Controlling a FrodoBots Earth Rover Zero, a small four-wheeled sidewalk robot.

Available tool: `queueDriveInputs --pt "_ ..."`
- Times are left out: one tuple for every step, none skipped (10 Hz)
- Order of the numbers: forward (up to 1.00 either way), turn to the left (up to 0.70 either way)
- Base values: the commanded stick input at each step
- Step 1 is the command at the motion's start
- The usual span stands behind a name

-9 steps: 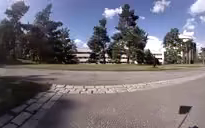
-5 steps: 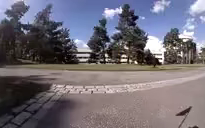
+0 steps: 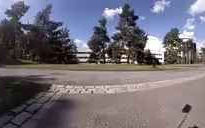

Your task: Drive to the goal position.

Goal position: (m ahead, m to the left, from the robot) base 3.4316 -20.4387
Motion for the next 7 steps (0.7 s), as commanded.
queueDriveInputs --pt "0.7 0.0" --pt "0.7 0.0" --pt "0.7 0.0" --pt "0.7 0.0" --pt "0.7 0.0" --pt "0.0 0.0" --pt "0.0 -0.25"
